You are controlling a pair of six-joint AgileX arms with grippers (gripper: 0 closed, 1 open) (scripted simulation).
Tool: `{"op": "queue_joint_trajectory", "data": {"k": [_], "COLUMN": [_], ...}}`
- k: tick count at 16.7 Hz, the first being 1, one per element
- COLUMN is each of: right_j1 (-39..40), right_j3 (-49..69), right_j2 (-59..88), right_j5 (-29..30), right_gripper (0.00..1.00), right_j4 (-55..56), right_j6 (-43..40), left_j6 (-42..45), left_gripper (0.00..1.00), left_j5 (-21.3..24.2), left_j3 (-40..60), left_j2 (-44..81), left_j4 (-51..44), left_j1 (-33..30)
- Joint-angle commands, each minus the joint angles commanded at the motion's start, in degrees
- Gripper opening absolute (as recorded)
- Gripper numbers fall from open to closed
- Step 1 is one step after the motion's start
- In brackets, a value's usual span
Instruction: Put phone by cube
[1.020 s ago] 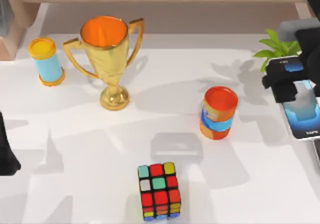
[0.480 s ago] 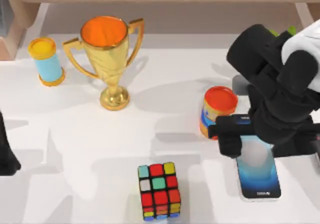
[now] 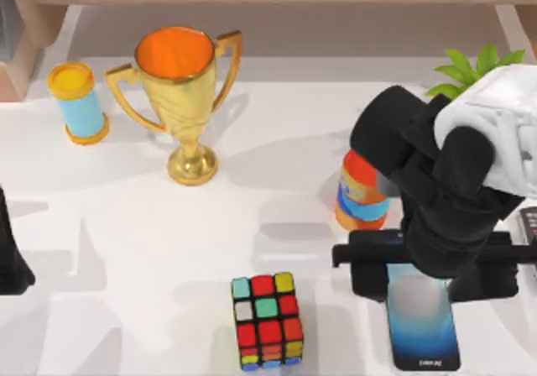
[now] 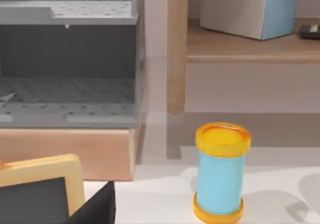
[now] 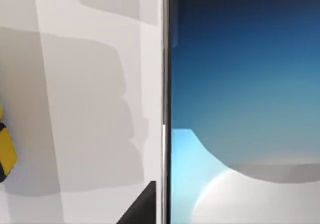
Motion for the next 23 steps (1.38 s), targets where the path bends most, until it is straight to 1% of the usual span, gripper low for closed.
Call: {"op": "queue_joint_trajectory", "data": {"k": [10, 23], "right_j1": [-0.1, 0.2], "right_j3": [0.0, -2.9], "right_j2": [-0.1, 0.9], "right_j5": [-0.1, -0.3], "right_gripper": [0.0, 0.0], "right_j4": [1.4, 9.1], "right_j6": [0.2, 0.2], "left_j6": [0.0, 0.0], "left_gripper": [1.0, 1.0], "left_j5": [0.0, 0.0], "left_j3": [0.0, 0.0], "left_j2": [0.0, 0.0], "left_j4": [0.0, 0.0], "left_j1": [0.0, 0.0]}}
